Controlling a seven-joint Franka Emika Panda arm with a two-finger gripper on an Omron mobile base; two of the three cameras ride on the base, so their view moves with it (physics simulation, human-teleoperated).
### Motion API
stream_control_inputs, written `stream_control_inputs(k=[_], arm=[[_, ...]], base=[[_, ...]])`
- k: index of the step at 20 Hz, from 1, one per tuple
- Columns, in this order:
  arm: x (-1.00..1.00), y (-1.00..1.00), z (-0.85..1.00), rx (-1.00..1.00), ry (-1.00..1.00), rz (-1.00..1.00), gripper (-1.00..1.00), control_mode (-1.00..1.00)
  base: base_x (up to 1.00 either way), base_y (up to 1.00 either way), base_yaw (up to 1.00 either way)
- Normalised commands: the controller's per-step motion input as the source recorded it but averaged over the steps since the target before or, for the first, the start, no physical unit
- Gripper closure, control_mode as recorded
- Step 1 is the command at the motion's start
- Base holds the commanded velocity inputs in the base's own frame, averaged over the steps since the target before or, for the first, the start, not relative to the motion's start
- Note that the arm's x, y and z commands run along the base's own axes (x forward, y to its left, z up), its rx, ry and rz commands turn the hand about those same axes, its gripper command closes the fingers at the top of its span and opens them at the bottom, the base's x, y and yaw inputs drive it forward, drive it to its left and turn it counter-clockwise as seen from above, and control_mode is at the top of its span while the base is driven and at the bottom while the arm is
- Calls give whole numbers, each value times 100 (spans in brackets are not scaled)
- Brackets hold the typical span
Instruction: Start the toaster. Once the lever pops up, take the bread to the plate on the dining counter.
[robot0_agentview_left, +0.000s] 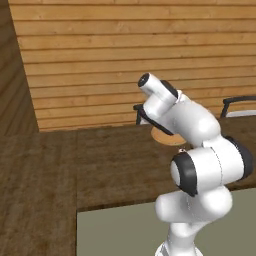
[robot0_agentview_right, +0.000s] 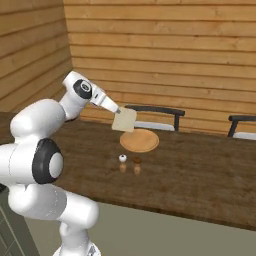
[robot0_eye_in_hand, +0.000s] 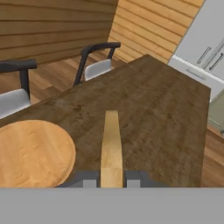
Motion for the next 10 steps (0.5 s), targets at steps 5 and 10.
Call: stream_control_inputs(k=[5,10], arm=[[61,0,-41,0,13,-1,100,-100],[47,-5,-53,0,15,0,100,-100]], base=[[0,0,0],[0,0,0]])
